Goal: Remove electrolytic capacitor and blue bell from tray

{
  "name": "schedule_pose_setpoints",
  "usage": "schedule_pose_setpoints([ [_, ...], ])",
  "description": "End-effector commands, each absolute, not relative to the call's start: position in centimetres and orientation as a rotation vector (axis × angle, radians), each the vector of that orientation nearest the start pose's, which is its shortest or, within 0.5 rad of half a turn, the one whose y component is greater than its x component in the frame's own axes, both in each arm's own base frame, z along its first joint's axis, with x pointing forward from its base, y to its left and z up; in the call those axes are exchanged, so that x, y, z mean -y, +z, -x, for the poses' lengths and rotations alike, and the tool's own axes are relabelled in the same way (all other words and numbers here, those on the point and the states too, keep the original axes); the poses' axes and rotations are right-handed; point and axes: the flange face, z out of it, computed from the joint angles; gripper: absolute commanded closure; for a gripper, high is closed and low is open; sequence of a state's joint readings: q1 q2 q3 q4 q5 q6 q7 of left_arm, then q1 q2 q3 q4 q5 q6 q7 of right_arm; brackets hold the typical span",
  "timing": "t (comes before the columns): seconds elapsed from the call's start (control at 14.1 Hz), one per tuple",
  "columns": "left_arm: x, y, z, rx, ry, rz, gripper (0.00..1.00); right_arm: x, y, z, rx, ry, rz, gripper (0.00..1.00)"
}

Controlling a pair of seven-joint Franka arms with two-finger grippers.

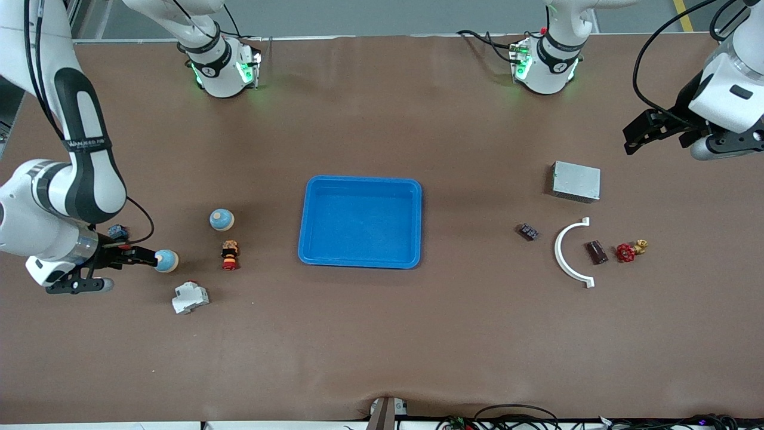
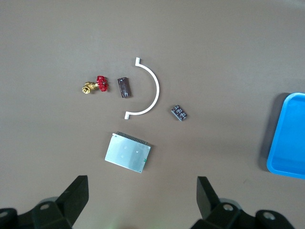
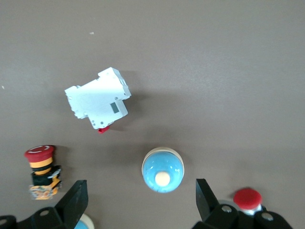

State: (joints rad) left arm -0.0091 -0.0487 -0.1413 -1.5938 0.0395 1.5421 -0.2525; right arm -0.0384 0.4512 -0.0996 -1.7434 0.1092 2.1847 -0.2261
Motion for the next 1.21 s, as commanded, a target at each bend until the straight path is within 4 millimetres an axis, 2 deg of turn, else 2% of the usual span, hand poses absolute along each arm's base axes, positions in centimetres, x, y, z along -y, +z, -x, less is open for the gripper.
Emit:
schedule_pose_setpoints([
  [0.0,7.7,64.6,-52.6,0.159,-0.028,3.114,0.0,5.3,36.9,-64.7,0.002,0.025,3.149,0.0],
  [0.21,7.7,64.9,-52.6,0.159,-0.035,3.117,0.0,4.6,43.7,-63.9,-0.005,0.066,3.142,0.0],
  [0.36,7.9,65.4,-52.5,0.157,-0.049,3.125,0.0,4.6,48.2,-62.5,-0.029,0.01,3.138,0.0],
  [0.5,7.8,65.5,-52.5,0.162,-0.051,3.126,0.0,4.4,51.6,-61.1,-0.036,-0.021,3.133,0.0],
  [0.78,8.2,65.3,-52.4,0.212,-0.033,3.121,0.0,3.1,56.3,-58.6,-0.113,-0.039,3.122,0.0],
  [0.99,8.2,65.2,-52.5,0.207,-0.028,3.123,0.0,0.8,58.3,-57.5,-0.129,-0.04,3.115,0.0],
  [1.14,8.2,64.9,-52.8,0.207,-0.025,3.124,0.0,0.4,59.4,-57.1,-0.102,-0.042,3.114,0.0],
])
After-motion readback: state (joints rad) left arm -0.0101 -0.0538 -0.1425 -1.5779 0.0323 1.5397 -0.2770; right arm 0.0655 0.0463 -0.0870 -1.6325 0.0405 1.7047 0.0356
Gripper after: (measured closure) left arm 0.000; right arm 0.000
